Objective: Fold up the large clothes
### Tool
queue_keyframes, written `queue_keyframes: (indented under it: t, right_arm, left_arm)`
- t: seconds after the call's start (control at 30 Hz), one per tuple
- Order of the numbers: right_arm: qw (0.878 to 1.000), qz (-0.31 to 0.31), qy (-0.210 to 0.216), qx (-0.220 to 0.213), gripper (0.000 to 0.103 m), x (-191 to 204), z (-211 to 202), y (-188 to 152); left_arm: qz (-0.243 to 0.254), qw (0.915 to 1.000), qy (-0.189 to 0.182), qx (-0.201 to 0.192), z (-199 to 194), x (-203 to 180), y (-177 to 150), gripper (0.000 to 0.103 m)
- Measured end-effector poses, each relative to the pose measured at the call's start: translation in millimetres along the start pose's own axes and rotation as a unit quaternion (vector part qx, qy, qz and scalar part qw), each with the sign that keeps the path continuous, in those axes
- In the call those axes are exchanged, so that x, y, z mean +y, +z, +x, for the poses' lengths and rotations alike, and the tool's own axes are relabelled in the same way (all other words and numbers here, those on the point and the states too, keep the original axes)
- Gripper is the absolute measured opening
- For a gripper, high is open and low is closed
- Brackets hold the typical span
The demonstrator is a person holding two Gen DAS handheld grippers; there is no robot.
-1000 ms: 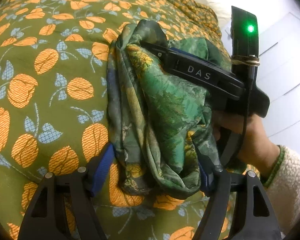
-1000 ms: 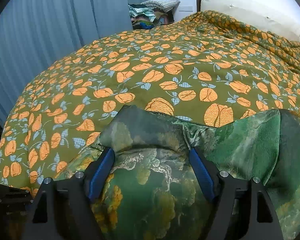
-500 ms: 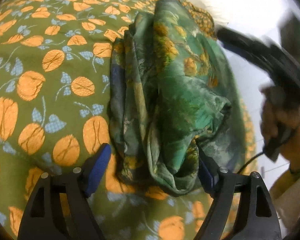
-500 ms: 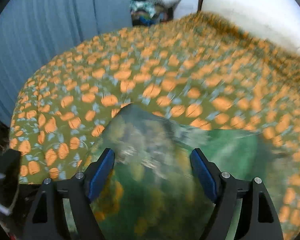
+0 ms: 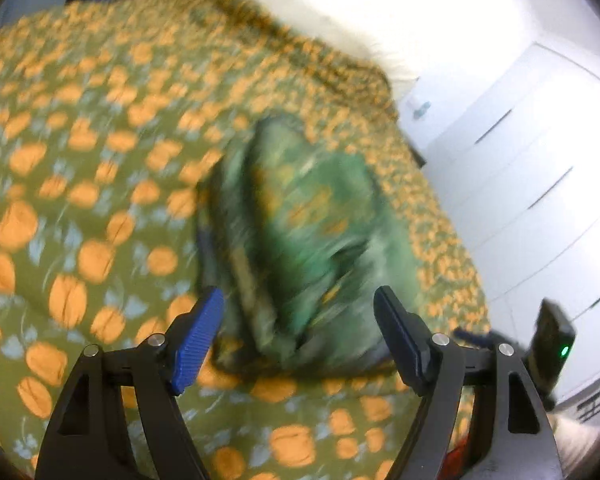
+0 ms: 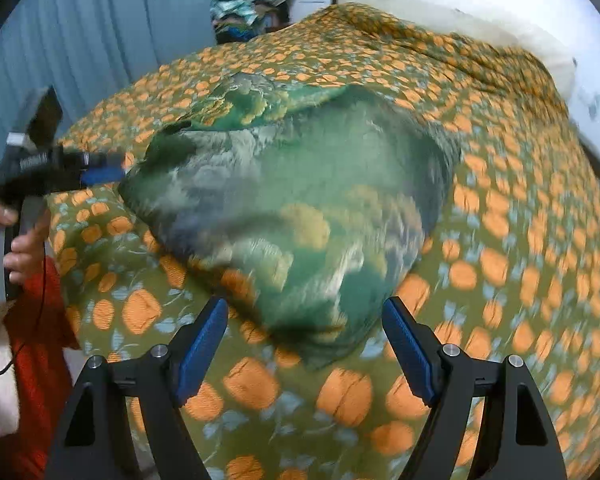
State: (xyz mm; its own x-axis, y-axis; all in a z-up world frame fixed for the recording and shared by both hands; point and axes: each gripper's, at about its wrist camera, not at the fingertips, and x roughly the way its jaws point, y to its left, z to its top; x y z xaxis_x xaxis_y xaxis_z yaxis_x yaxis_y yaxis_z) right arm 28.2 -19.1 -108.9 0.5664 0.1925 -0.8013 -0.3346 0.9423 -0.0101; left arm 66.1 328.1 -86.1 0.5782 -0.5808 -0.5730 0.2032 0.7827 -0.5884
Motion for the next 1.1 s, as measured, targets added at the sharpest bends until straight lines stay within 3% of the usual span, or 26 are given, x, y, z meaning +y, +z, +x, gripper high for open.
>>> queue_keyframes:
  t: [0.13, 0.17, 0.2, 0.23, 0.33, 0.5, 0.67, 0.77, 0.83, 0.87, 1.0, 1.1]
  right_arm:
    - [0.998, -0.009, 0.038, -0.051, 0.072, 11.7, 10.2, 25.2]
    - [0.997, -0.013, 0.051, -0.057, 0.069, 14.7, 17.0, 30.1]
    - [0.997, -0.022, 0.047, -0.054, 0.067, 18.6, 28.7, 33.0]
    - [0.998, -0.027, 0.041, -0.044, 0.067, 22.3, 41.7, 32.0]
    - [0.998, 0.004, 0.058, -0.001, 0.067, 17.2, 85.2, 14.8]
    - [0.999, 0.012, 0.045, -0.022, 0.067, 23.7, 105.0, -0.7]
    - [0.998, 0.024, 0.061, -0.021, 0.067, 14.9, 109.2, 0.8]
    - [0.999, 0.011, 0.043, -0.021, 0.067, 20.9, 96.8, 7.3]
    - [0.998, 0.021, 0.04, -0.033, 0.068, 23.4, 71.8, 13.7]
    - [0.998, 0.033, 0.044, -0.042, 0.07, 22.6, 56.7, 15.0]
    - [0.994, 0.057, 0.033, -0.092, 0.092, 18.5, -9.3, 2.8]
    - [0.994, 0.053, -0.01, -0.093, 0.096, 15.8, -38.3, -15.8]
  left_arm:
    - [0.056, 0.9981, 0.025, -0.002, 29.4, -35.0, 18.4, 0.075]
    - [0.061, 0.9973, 0.041, 0.01, 42.2, -35.8, 20.6, 0.07]
    - [0.058, 0.9943, 0.081, 0.038, 64.6, -30.2, 22.4, 0.057]
    - [0.049, 0.9922, 0.101, 0.054, 73.5, -21.7, 21.8, 0.052]
    - [0.009, 0.9887, 0.113, 0.099, 99.6, 8.5, 14.0, 0.051]
    - [0.054, 0.9812, 0.151, 0.108, 110.5, 2.5, 7.7, 0.051]
    - [0.054, 0.9811, 0.154, 0.105, 114.6, 6.8, 5.0, 0.053]
    - [0.066, 0.9832, 0.148, 0.085, 97.6, -6.8, 9.8, 0.057]
    - [0.083, 0.9785, 0.181, 0.053, 67.0, -23.9, 9.5, 0.089]
    - [0.09, 0.9758, 0.198, 0.027, 48.7, -32.5, 8.4, 0.093]
    - [0.12, 0.9673, 0.222, -0.026, -5.3, -63.6, -3.9, 0.101]
    - [0.12, 0.9613, 0.244, -0.042, -23.7, -75.9, -13.7, 0.102]
